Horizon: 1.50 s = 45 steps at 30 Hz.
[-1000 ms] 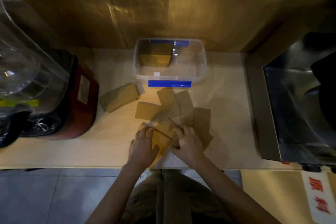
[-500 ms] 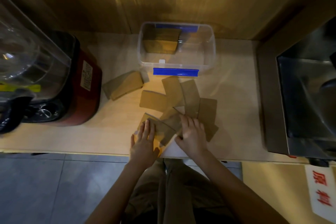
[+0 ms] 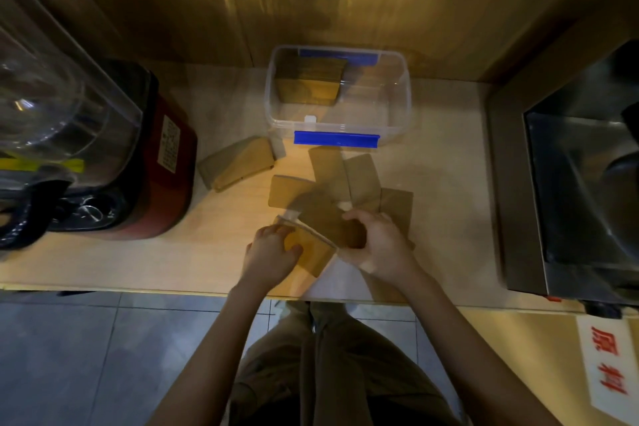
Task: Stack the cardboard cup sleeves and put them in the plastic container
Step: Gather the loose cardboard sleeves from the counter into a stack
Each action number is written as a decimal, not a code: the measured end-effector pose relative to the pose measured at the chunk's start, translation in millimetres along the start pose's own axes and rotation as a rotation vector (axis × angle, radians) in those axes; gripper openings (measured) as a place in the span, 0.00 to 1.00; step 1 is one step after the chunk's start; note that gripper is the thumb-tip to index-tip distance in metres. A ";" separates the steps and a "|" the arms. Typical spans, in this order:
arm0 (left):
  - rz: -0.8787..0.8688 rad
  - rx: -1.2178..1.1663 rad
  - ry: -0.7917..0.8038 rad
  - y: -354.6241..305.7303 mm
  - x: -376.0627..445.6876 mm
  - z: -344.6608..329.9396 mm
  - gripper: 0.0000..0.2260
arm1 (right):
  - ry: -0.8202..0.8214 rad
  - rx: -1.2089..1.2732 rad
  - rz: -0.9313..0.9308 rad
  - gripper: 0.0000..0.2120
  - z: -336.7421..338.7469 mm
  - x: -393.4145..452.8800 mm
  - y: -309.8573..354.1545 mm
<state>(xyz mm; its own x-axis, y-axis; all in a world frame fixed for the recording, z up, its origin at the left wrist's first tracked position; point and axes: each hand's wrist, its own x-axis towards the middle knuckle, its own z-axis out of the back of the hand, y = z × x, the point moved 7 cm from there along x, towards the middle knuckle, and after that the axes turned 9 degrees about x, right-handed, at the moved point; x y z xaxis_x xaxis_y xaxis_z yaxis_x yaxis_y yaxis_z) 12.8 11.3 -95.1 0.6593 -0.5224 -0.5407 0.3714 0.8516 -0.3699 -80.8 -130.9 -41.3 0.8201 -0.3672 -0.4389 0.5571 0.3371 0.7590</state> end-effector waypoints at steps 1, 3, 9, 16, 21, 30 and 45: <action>0.024 -0.195 -0.006 -0.9 0.7 6.7 0.17 | -0.001 0.093 -0.014 0.26 -1.6 -1.6 2.8; 0.058 -0.666 0.095 -6.7 -0.8 10.6 0.15 | -0.014 0.232 -0.019 0.24 -7.0 -4.2 7.4; 0.029 -1.575 0.267 -38.5 -19.5 7.4 0.32 | 0.038 0.425 -0.013 0.23 -37.0 -14.1 25.3; 0.118 -1.854 0.263 -46.9 -14.3 4.4 0.27 | -0.052 -0.015 0.192 0.23 -47.2 -10.4 36.0; 0.244 -1.775 0.322 -23.7 -9.5 -6.4 0.14 | 0.012 0.081 0.154 0.09 -38.7 2.7 29.6; 0.284 -1.790 0.366 -0.5 -9.2 -7.3 0.13 | -0.219 -0.260 -0.048 0.22 -14.5 79.0 6.6; 0.375 -1.893 0.330 2.7 -2.9 -10.0 0.12 | -0.279 -0.181 -0.124 0.25 -22.3 95.4 -12.6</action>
<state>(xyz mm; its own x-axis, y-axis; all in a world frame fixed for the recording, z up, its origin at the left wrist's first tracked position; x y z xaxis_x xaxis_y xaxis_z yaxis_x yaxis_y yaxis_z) 5.4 14.6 -102.0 0.3135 -0.5336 -0.7855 -0.9470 -0.1146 -0.3001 -6.7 -150.8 -103.4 0.6916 -0.6293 -0.3545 0.6846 0.4146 0.5996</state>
